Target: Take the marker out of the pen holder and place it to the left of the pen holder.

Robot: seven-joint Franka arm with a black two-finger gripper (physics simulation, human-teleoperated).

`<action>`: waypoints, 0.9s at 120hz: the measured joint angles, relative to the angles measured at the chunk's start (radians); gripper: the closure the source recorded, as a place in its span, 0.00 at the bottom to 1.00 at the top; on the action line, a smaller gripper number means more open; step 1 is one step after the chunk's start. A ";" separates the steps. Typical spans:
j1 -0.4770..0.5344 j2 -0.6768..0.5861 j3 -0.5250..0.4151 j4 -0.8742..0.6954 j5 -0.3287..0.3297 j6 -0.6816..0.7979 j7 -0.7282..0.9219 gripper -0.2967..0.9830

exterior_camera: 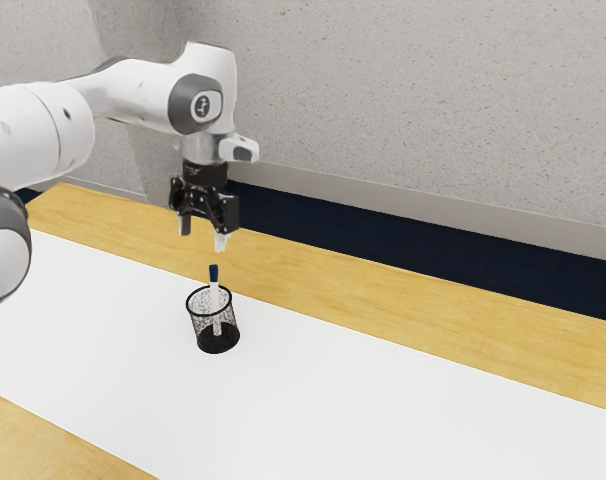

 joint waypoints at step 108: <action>0.060 0.077 0.004 -0.115 -0.165 0.228 -0.161 0.24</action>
